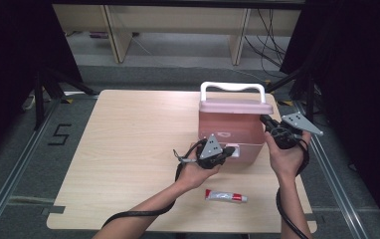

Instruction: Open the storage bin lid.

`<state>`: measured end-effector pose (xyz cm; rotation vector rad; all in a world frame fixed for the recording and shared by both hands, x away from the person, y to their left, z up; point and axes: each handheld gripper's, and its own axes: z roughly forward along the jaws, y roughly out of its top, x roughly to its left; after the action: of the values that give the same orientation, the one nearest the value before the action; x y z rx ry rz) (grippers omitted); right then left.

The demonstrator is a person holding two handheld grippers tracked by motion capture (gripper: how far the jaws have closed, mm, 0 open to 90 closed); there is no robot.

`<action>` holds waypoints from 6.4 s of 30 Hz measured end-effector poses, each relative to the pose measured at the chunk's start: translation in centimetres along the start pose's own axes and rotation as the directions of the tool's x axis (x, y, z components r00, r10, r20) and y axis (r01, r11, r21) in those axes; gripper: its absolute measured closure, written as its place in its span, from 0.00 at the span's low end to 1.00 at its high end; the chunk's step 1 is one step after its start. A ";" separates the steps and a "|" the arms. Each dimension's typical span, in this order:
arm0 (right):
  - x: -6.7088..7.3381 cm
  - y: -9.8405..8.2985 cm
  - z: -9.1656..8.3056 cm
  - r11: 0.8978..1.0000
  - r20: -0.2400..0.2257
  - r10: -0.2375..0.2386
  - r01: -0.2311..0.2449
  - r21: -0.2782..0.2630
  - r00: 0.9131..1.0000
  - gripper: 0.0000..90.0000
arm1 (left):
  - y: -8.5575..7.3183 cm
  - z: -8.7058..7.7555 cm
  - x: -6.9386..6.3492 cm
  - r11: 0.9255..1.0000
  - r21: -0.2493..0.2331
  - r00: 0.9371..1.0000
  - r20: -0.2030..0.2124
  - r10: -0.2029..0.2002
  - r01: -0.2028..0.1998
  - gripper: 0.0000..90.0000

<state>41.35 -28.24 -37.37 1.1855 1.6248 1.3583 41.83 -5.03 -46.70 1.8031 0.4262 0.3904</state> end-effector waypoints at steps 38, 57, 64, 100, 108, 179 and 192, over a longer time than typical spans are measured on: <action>-0.7 2.0 2.0 0.999 0.033 0.010 -0.009 -0.031 0.999 1.00 | 0.1 -0.1 0.1 1.000 0.008 1.000 0.006 0.003 -0.003 0.99; -1.0 3.6 3.6 0.999 0.061 0.008 -0.005 -0.051 0.998 1.00 | 0.1 0.0 0.1 1.000 0.012 1.000 0.006 0.002 -0.002 0.99; -1.2 4.0 4.2 0.998 0.073 0.004 0.001 -0.058 0.997 1.00 | 0.1 0.0 0.1 1.000 0.012 1.000 0.005 -0.002 0.002 0.98; -2.0 6.2 8.0 0.998 0.110 0.025 -0.018 -0.062 0.994 1.00 | 0.2 0.0 0.1 1.000 0.013 1.000 0.003 -0.002 0.002 0.98; -2.2 6.4 8.8 0.998 0.113 0.035 -0.030 -0.047 0.993 1.00 | 0.2 0.0 0.1 1.000 0.013 1.000 0.003 -0.002 0.001 0.98; -3.5 1.8 13.4 0.986 0.155 0.036 -0.060 0.155 0.987 1.00 | 0.1 0.0 0.1 1.000 0.012 1.000 0.006 0.001 -0.001 0.98; -3.5 1.9 13.8 0.974 0.166 0.065 -0.099 0.206 0.984 1.00 | 0.1 0.0 0.1 1.000 0.012 1.000 0.006 0.001 -0.001 0.98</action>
<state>55.57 -26.80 -38.46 1.4629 1.6531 1.1275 41.91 -5.00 -46.55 1.8160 0.4247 0.3834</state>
